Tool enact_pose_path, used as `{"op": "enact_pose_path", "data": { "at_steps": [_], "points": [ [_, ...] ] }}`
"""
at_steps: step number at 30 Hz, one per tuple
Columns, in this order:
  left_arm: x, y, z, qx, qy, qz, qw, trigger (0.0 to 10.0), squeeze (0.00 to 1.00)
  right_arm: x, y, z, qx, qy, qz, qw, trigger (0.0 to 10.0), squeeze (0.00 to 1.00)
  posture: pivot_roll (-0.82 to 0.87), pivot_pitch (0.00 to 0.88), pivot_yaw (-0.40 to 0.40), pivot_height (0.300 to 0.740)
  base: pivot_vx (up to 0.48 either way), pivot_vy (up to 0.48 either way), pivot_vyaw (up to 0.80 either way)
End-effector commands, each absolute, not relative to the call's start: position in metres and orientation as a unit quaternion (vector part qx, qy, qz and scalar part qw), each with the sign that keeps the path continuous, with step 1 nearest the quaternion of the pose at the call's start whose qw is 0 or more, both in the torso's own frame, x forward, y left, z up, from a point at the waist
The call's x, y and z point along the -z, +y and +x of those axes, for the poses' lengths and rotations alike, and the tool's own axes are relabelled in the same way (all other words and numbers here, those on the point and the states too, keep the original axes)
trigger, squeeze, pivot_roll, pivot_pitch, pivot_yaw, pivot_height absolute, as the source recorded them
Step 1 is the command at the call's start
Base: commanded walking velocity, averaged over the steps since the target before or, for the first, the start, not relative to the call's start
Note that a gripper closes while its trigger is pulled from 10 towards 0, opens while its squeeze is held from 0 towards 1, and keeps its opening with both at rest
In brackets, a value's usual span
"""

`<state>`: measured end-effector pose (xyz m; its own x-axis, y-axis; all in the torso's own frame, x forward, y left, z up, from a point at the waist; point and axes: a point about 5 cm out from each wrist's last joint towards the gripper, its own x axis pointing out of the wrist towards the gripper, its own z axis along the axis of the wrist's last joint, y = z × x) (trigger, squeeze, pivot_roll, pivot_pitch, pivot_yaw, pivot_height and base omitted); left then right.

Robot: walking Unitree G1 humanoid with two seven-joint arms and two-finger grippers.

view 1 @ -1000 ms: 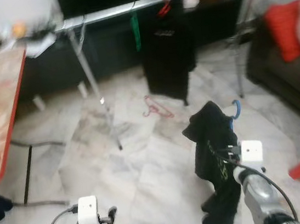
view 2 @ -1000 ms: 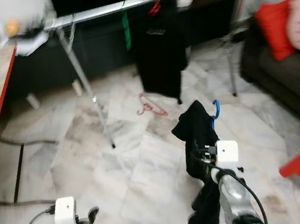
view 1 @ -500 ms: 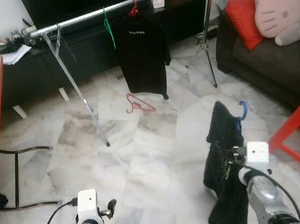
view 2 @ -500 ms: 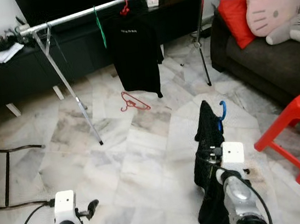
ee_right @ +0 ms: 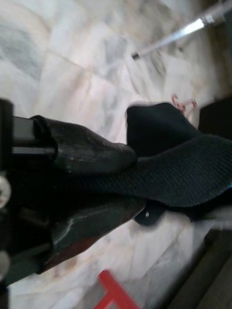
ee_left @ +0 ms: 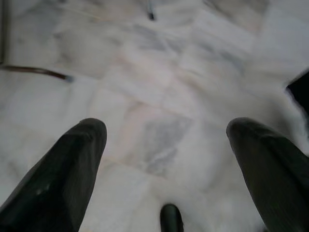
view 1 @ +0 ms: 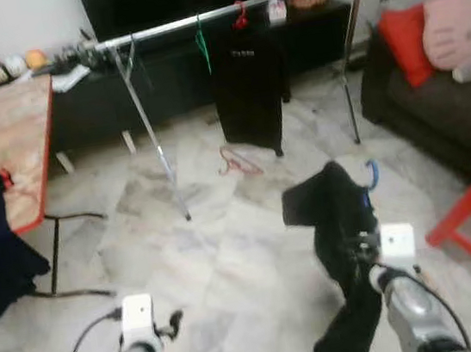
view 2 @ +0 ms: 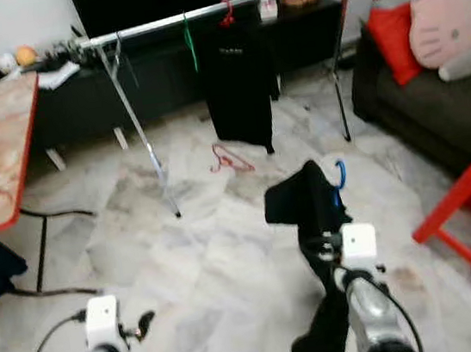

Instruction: Hang hanger

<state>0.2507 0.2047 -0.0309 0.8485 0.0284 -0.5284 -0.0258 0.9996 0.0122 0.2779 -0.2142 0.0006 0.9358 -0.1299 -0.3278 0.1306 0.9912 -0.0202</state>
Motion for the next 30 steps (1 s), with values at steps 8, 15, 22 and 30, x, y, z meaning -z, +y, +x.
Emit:
{"op": "enact_pose_path", "data": {
  "at_steps": [8, 15, 22, 30],
  "points": [
    [0.026, 0.207, 0.255, -0.008, 0.265, 0.011, 0.964, 10.0, 0.0, -0.012, -0.209, 0.289, 0.049, 0.14, -0.007, 0.989, 10.0, 0.0, -0.06, 0.0, 0.029, 0.74, 0.0, 0.0, 0.8],
    [0.007, 0.2, 0.274, 0.053, 0.218, 0.044, 0.973, 10.0, 0.0, -0.011, -0.207, 0.29, 0.015, 0.154, -0.015, 0.988, 10.0, 0.0, -0.06, 0.0, 0.028, 0.74, 0.0, 0.0, 0.09],
    [-0.024, 0.188, 0.297, 0.18, 0.165, 0.103, 0.964, 10.0, 0.0, -0.014, -0.204, 0.292, -0.109, 0.179, -0.117, 0.971, 10.0, 0.0, -0.06, 0.0, 0.024, 0.74, 0.0, 0.0, 0.0],
    [-0.044, 0.185, 0.304, 0.284, 0.162, 0.135, 0.936, 10.0, 0.0, -0.031, -0.212, 0.292, -0.269, 0.167, -0.161, 0.935, 10.0, 0.0, -0.05, 0.0, 0.029, 0.74, 0.0, 0.0, 0.0]
  ]
}}
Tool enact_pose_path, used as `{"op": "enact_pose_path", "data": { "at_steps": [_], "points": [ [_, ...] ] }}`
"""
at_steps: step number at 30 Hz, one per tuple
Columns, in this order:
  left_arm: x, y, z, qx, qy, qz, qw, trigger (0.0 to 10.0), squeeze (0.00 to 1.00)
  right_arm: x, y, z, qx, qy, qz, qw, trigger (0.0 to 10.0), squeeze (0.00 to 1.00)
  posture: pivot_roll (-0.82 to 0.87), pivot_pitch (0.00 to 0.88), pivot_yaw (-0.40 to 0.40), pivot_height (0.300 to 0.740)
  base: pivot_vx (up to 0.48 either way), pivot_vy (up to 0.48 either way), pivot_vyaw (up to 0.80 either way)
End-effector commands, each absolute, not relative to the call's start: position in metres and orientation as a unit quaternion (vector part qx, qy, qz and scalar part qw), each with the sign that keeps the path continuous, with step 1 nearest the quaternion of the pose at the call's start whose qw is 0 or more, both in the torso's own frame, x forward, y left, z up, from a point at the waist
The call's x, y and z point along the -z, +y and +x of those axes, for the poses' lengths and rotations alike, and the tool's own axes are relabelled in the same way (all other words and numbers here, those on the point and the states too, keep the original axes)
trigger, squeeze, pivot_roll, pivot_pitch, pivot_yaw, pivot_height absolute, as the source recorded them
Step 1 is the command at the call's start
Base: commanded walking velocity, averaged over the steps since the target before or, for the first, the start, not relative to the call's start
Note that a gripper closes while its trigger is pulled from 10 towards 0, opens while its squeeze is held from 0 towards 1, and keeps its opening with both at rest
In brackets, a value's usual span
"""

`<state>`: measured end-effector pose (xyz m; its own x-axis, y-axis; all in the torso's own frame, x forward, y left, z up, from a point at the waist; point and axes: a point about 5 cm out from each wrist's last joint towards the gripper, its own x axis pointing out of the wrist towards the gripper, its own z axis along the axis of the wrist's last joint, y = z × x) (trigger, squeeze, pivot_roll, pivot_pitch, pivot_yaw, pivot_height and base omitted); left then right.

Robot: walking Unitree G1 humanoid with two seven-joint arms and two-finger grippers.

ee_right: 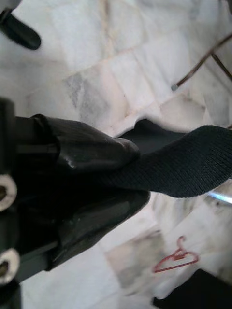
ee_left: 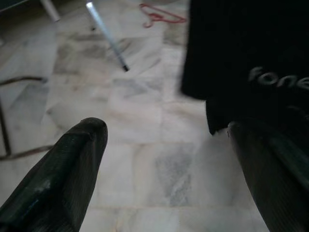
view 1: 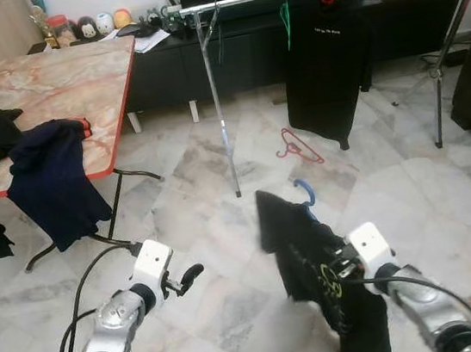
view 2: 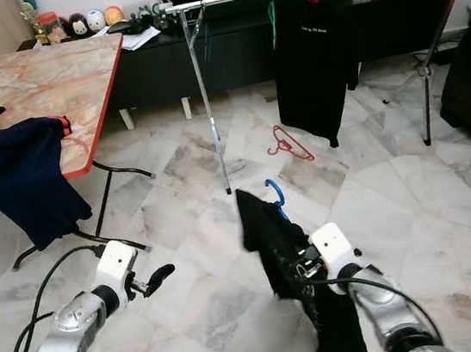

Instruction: Hang hanger

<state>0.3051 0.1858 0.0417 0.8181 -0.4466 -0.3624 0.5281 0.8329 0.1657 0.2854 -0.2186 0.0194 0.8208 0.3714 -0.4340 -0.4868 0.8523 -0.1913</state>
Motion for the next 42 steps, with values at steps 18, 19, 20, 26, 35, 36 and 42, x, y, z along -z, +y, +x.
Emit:
{"op": "enact_pose_path", "data": {
  "at_steps": [18, 19, 20, 26, 35, 36, 42],
  "points": [
    [-0.079, 0.17, 0.271, 0.566, 0.215, 0.208, 0.768, 10.0, 0.0, -0.048, -0.189, 0.274, -0.547, 0.195, -0.168, 0.796, 10.0, 0.0, -0.03, 0.0, 0.032, 0.74, 0.0, 0.0, 0.0],
    [-0.078, 0.171, 0.269, 0.57, 0.222, 0.218, 0.761, 10.0, 0.0, -0.047, -0.188, 0.272, -0.553, 0.199, -0.167, 0.792, 10.0, 0.0, -0.03, 0.0, 0.032, 0.74, 0.0, 0.0, 0.0],
    [-0.075, 0.171, 0.265, 0.578, 0.234, 0.219, 0.75, 10.0, 0.0, -0.044, -0.186, 0.268, -0.567, 0.207, -0.168, 0.78, 10.0, 0.0, -0.03, 0.0, 0.032, 0.74, 0.0, 0.0, 0.0],
    [-0.077, 0.166, 0.263, 0.577, 0.234, 0.211, 0.753, 10.0, 0.0, -0.042, -0.181, 0.264, -0.582, 0.212, -0.16, 0.769, 10.0, 0.0, -0.04, 0.0, 0.031, 0.74, 0.0, 0.0, 0.0],
    [-0.072, 0.159, 0.271, 0.553, 0.23, 0.194, 0.777, 10.0, 0.0, -0.043, -0.163, 0.259, -0.617, 0.204, -0.144, 0.746, 10.0, 0.0, -0.03, 0.0, 0.023, 0.74, 0.0, 0.0, 0.0],
    [-0.07, 0.16, 0.268, 0.557, 0.239, 0.19, 0.772, 10.0, 0.0, -0.042, -0.162, 0.26, -0.617, 0.204, -0.143, 0.746, 10.0, 0.0, -0.04, 0.0, 0.024, 0.74, 0.0, 0.0, 0.0],
    [-0.063, 0.164, 0.268, 0.541, 0.262, 0.181, 0.778, 10.0, 0.0, -0.042, -0.155, 0.256, -0.624, 0.2, -0.139, 0.743, 10.0, 0.0, -0.04, 0.0, 0.021, 0.74, 0.0, 0.0, 0.0]
  ]
}}
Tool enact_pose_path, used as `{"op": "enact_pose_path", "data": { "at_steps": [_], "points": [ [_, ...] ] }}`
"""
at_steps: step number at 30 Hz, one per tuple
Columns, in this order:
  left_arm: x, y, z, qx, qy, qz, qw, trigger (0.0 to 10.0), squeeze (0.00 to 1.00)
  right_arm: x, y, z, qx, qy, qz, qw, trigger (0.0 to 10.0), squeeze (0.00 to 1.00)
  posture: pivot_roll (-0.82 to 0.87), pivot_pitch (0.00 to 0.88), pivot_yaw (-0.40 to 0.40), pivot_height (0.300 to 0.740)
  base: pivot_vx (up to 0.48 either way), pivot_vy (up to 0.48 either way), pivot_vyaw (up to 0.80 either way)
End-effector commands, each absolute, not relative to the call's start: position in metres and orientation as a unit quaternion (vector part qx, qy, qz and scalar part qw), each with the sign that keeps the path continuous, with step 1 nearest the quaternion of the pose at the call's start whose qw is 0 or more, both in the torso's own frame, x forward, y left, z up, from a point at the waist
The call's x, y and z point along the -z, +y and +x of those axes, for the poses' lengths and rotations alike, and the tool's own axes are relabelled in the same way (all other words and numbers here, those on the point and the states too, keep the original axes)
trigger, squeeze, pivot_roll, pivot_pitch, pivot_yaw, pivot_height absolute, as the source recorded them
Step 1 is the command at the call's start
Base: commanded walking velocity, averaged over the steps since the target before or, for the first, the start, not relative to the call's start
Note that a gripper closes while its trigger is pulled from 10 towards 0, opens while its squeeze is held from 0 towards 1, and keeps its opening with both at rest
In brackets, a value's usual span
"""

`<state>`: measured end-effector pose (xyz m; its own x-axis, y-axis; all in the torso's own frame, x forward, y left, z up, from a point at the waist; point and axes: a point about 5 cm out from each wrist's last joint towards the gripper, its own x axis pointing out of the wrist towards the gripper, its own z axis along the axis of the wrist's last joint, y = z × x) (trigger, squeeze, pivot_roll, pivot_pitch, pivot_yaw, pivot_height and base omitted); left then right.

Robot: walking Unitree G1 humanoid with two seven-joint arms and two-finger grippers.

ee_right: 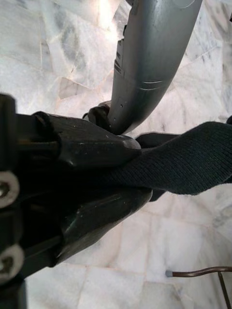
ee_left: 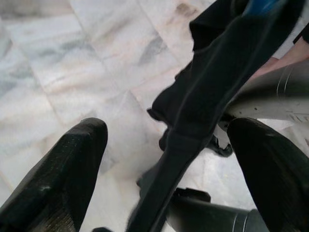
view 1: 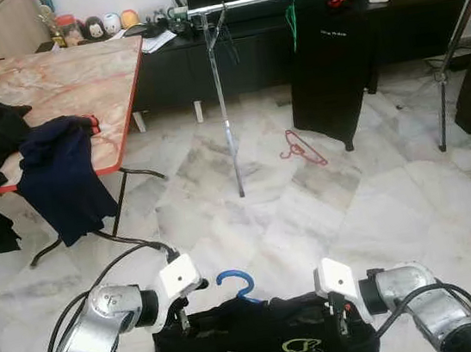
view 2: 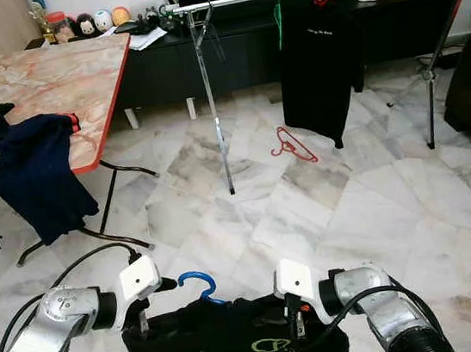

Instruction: Hang hanger

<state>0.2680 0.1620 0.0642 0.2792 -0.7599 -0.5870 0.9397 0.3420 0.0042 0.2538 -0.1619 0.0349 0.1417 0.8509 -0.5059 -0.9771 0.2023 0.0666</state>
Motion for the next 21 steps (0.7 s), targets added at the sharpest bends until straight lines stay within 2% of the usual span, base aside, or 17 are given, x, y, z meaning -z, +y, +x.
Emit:
{"op": "enact_pose_path", "data": {
  "at_steps": [1, 5, 9, 15, 16, 17, 18, 19, 21],
  "points": [
    [-0.061, 0.163, 0.267, 0.546, 0.267, 0.177, 0.774, 10.0, 0.0, -0.042, -0.154, 0.256, -0.623, 0.198, -0.139, 0.744, 10.0, 0.0, -0.04, 0.0, 0.02, 0.74, 0.0, 0.0, 0.0],
    [-0.057, 0.16, 0.266, 0.548, 0.273, 0.177, 0.771, 10.0, 0.0, -0.043, -0.152, 0.256, -0.625, 0.194, -0.14, 0.743, 10.0, 0.0, -0.04, 0.0, 0.021, 0.74, 0.0, 0.0, 0.0],
    [-0.047, 0.159, 0.273, 0.509, 0.275, 0.185, 0.794, 10.0, 0.0, -0.045, -0.147, 0.252, -0.64, 0.192, -0.142, 0.73, 10.0, 0.0, -0.05, 0.0, 0.018, 0.74, 0.0, 0.0, 0.0],
    [-0.045, 0.155, 0.271, 0.514, 0.277, 0.165, 0.795, 10.0, 0.0, -0.045, -0.149, 0.25, -0.639, 0.192, -0.144, 0.731, 10.0, 0.0, -0.05, 0.0, 0.015, 0.74, 0.0, 0.0, 0.0],
    [-0.044, 0.154, 0.272, 0.514, 0.276, 0.161, 0.796, 8.6, 0.0, -0.045, -0.149, 0.25, -0.638, 0.192, -0.144, 0.731, 10.0, 0.0, -0.05, 0.0, 0.015, 0.74, 0.0, 0.0, 0.0],
    [-0.045, 0.154, 0.272, 0.515, 0.274, 0.16, 0.796, 5.9, 0.0, -0.045, -0.149, 0.25, -0.638, 0.192, -0.145, 0.732, 10.0, 0.0, -0.05, 0.0, 0.015, 0.74, 0.0, 0.0, 0.0],
    [-0.045, 0.153, 0.273, 0.514, 0.273, 0.159, 0.798, 3.6, 0.0, -0.045, -0.149, 0.251, -0.636, 0.191, -0.146, 0.733, 10.0, 0.0, -0.05, 0.0, 0.015, 0.74, 0.0, 0.0, 0.0],
    [-0.045, 0.153, 0.274, 0.514, 0.271, 0.158, 0.799, 0.0, 0.0, -0.046, -0.149, 0.251, -0.635, 0.191, -0.147, 0.734, 10.0, 0.0, -0.05, 0.0, 0.015, 0.74, 0.0, 0.0, 0.0],
    [-0.045, 0.155, 0.276, 0.509, 0.27, 0.161, 0.801, 0.0, 0.0, -0.046, -0.149, 0.252, -0.633, 0.192, -0.15, 0.735, 10.0, 0.0, -0.05, 0.0, 0.012, 0.74, 0.0, 0.0, 0.0]
  ]
}}
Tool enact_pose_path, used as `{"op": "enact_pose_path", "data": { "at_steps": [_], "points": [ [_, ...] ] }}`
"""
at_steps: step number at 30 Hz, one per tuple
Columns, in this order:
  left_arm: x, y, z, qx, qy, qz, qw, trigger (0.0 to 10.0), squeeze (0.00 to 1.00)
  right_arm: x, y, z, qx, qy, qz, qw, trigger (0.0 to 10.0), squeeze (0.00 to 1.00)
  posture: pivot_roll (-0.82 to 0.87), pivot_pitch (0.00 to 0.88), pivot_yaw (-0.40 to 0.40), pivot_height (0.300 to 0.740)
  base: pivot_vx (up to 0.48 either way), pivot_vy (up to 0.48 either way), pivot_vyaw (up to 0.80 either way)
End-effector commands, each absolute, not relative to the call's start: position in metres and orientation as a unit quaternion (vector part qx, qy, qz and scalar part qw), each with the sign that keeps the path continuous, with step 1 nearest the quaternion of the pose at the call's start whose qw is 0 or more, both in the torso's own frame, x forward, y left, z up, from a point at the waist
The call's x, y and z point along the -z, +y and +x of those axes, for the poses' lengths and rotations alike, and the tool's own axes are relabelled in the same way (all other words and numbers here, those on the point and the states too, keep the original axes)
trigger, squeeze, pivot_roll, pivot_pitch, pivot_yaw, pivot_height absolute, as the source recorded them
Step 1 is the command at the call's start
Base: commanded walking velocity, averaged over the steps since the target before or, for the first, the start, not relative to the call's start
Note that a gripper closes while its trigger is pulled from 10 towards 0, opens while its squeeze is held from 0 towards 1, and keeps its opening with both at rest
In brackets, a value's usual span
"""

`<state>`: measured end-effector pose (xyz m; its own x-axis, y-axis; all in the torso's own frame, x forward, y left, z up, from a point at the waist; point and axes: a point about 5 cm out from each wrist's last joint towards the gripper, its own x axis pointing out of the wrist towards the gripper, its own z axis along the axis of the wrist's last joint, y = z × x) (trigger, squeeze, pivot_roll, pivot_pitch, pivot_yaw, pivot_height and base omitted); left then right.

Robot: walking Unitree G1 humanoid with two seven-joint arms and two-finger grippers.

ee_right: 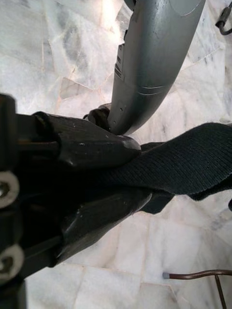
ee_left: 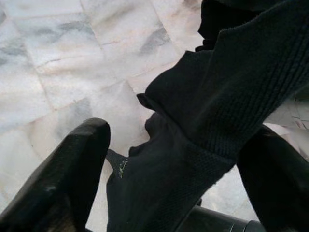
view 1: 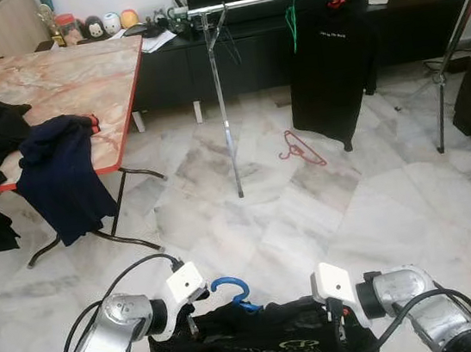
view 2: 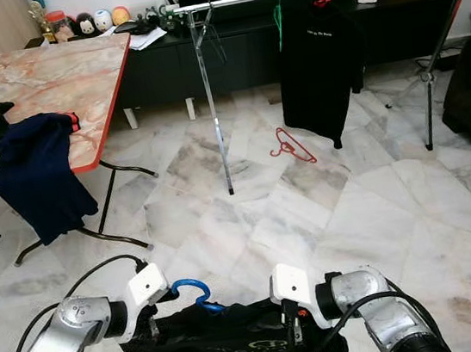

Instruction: Hang hanger

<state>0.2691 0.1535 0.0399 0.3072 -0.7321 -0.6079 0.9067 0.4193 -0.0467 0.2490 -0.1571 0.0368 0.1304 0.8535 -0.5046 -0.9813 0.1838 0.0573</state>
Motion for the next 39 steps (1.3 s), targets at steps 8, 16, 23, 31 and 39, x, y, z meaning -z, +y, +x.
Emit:
{"op": "enact_pose_path", "data": {
  "at_steps": [8, 16, 23, 31, 39],
  "points": [
    [-0.047, 0.158, 0.276, 0.52, 0.276, 0.15, 0.794, 0.0, 0.0, -0.047, -0.149, 0.255, -0.628, 0.186, -0.151, 0.741, 10.0, 0.0, -0.05, 0.0, 0.013, 0.74, 0.0, 0.0, 0.0],
    [-0.045, 0.155, 0.272, 0.534, 0.285, 0.139, 0.784, 0.0, 0.0, -0.049, -0.149, 0.257, -0.623, 0.182, -0.155, 0.745, 10.0, 0.0, -0.05, 0.0, 0.009, 0.74, 0.0, 0.0, 0.0],
    [-0.045, 0.153, 0.272, 0.537, 0.283, 0.137, 0.782, 0.0, 0.0, -0.049, -0.149, 0.258, -0.62, 0.183, -0.157, 0.746, 10.0, 0.0, -0.04, 0.0, 0.004, 0.74, 0.0, 0.0, 0.0],
    [-0.05, 0.152, 0.274, 0.541, 0.273, 0.133, 0.785, 0.0, 0.0, -0.049, -0.148, 0.26, -0.619, 0.182, -0.159, 0.748, 10.0, 0.0, -0.04, 0.0, 0.003, 0.74, 0.0, 0.0, 0.0],
    [-0.054, 0.149, 0.276, 0.547, 0.263, 0.128, 0.784, 0.0, 0.0, -0.045, -0.148, 0.26, -0.611, 0.185, -0.162, 0.752, 10.0, 0.0, -0.04, 0.0, 0.006, 0.74, 0.0, 0.0, 0.0]
  ]
}}
